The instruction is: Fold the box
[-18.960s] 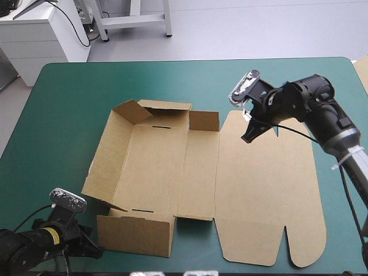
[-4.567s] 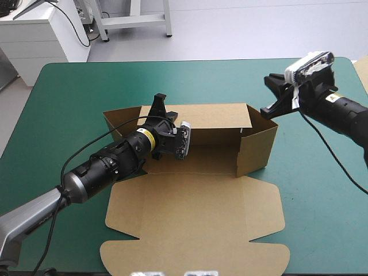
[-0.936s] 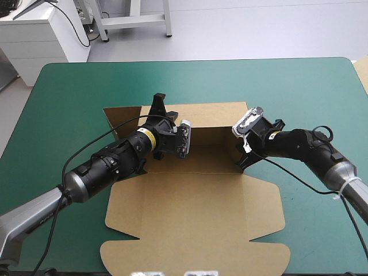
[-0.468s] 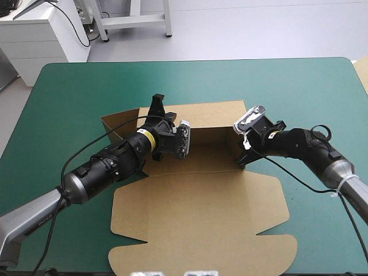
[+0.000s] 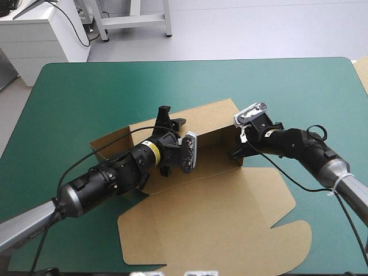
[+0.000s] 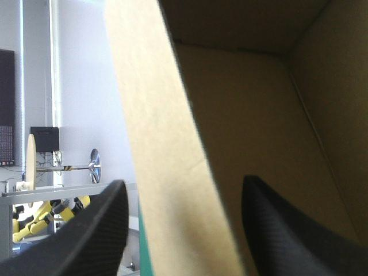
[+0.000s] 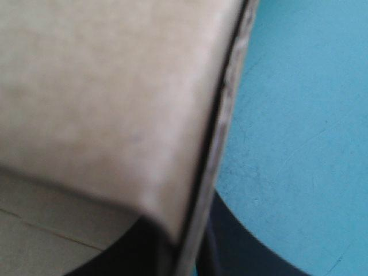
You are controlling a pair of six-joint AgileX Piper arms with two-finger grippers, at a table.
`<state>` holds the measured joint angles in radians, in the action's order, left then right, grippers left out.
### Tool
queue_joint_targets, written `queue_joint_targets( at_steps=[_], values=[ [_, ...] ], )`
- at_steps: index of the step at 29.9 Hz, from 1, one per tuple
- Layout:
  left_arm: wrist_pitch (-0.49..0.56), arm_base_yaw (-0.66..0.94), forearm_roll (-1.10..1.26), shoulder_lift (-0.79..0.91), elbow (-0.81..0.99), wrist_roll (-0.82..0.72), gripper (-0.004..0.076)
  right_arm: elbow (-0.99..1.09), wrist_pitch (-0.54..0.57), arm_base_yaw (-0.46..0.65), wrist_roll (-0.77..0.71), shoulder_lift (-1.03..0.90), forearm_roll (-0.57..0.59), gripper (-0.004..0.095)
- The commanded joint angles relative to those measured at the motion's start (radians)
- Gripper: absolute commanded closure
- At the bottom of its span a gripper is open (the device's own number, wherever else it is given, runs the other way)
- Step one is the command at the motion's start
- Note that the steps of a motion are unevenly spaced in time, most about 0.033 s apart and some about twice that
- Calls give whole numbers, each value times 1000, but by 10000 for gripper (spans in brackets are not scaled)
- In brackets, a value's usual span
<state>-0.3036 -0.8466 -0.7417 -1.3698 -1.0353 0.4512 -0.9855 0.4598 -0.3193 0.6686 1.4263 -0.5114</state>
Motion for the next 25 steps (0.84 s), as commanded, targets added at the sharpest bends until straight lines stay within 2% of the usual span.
queue_joint_targets(
  at_steps=[1, 9, 15, 20, 25],
  values=[
    [37, -25, -4, 77, -28, -18, 278, -26, 8, -9, -4, -31, -46, 927],
    [26, -50, 5, 172, -28, -18, 276, -26, -42, -9, -107, -31, -17, 927],
    [-14, -173, -10, 210, -28, -12, 276, -26, -121, -9, -235, -31, 69, 927],
    [-97, -271, -10, 210, -28, -12, 276, -26, -145, -9, -304, -31, 134, 927],
    [-109, -334, -11, 210, -41, -12, 278, -26, -152, -9, -331, -31, 164, 927]
  ],
)
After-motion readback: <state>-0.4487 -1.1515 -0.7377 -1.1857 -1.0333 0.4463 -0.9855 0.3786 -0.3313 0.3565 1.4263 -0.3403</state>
